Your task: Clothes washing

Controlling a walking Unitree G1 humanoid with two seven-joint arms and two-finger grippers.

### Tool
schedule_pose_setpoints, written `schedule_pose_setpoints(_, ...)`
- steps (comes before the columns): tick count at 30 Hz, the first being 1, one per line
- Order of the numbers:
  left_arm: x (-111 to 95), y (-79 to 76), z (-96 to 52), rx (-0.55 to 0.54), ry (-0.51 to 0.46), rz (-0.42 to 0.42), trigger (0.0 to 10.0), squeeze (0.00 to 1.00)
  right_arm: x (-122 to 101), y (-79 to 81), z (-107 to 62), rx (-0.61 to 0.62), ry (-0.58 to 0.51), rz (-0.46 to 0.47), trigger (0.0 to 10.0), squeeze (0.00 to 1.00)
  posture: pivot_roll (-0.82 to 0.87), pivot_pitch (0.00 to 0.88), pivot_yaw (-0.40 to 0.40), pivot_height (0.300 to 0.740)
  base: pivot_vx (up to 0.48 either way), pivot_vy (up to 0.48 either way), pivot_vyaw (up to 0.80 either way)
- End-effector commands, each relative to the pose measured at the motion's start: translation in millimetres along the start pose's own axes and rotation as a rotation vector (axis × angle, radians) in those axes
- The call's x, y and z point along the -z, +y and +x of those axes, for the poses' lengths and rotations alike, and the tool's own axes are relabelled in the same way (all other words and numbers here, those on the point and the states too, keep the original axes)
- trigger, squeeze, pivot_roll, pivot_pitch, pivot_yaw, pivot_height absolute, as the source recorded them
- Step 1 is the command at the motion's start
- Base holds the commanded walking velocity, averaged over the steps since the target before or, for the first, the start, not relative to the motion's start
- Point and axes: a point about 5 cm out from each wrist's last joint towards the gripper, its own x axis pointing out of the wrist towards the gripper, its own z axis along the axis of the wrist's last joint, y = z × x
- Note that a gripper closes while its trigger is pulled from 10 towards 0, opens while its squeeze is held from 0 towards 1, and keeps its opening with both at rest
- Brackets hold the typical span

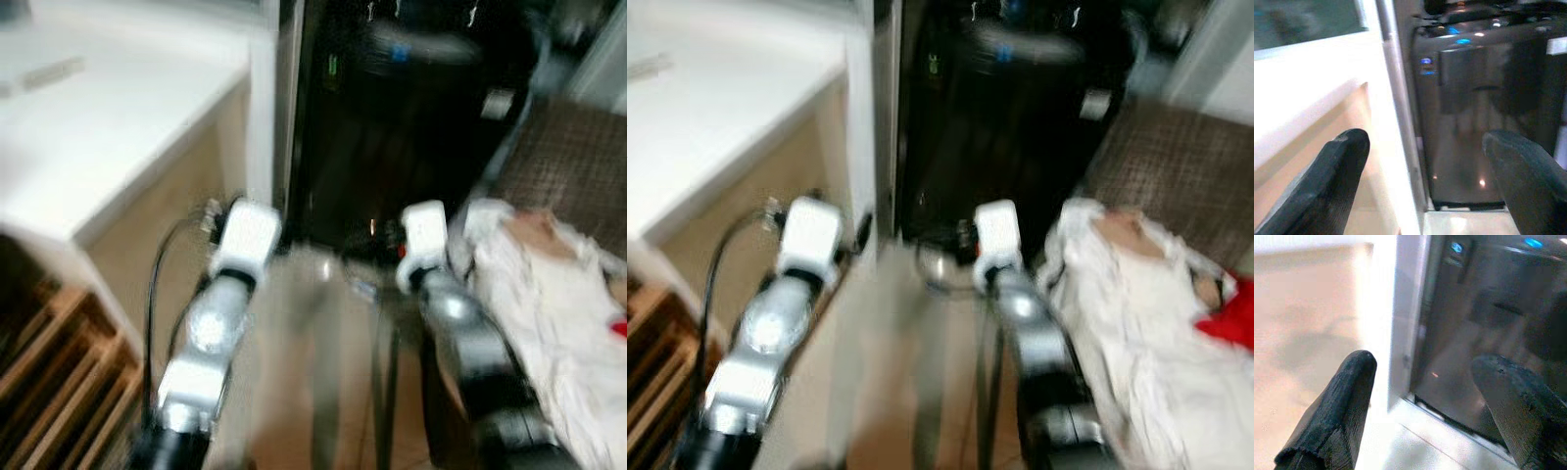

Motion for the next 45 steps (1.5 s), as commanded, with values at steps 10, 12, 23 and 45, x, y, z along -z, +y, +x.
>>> schedule_pose_setpoints(10,23,19.3,-18.8,-0.090,0.105,-0.058,10.0,0.00,5,-30.3,-15.5,0.118,-0.006,0.024,10.0,0.00,-0.03,0.000,-0.075,0.740,0.000,0.000,0.60)
schedule_pose_setpoints(12,40,33.6,-36.3,-0.151,0.178,-0.125,10.0,0.00,14,-34.9,-23.7,0.126,0.013,0.021,10.0,0.00,-0.03,0.000,-0.065,0.740,0.000,0.000,0.55)
schedule_pose_setpoints(23,52,20.7,-79.5,-0.091,0.183,-0.199,10.0,0.00,26,-36.1,-27.6,0.127,0.047,0.075,10.0,0.00,0.00,0.000,-0.085,0.740,0.000,0.000,0.52)
schedule_pose_setpoints(45,54,29.1,-72.9,-0.195,0.220,-0.139,10.0,0.00,23,-34.6,-16.9,0.101,0.042,0.086,10.0,0.00,0.01,0.000,-0.093,0.740,-0.072,0.051,0.46)
